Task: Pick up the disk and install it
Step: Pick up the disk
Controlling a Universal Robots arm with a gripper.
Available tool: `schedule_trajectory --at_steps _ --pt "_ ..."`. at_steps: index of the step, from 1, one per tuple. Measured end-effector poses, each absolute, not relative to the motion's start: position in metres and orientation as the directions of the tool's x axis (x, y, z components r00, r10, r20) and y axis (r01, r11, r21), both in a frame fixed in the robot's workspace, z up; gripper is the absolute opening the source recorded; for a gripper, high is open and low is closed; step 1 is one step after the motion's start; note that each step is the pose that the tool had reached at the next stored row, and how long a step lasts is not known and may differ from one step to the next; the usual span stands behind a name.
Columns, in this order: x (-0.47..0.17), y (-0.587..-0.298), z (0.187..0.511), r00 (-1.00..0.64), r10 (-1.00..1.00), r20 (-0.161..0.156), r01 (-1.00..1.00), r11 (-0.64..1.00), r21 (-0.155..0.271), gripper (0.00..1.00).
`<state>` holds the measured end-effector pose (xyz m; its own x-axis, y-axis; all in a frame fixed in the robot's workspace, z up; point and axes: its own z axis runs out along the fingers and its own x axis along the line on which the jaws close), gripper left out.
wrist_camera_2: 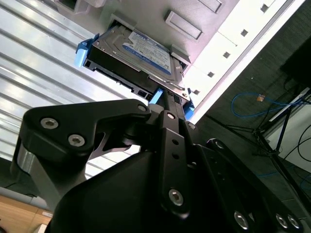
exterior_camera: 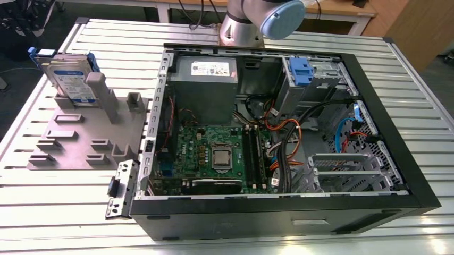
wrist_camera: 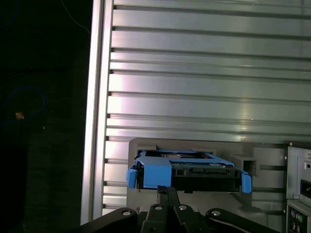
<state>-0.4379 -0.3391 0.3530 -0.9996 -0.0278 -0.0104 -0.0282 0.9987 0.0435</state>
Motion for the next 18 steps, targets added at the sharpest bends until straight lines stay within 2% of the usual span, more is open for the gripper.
schedule_trajectory --at_steps 18 --pt "-0.4379 -0.3391 0.3530 -0.999 -0.037 -0.010 -0.037 0.998 0.044 0.11"
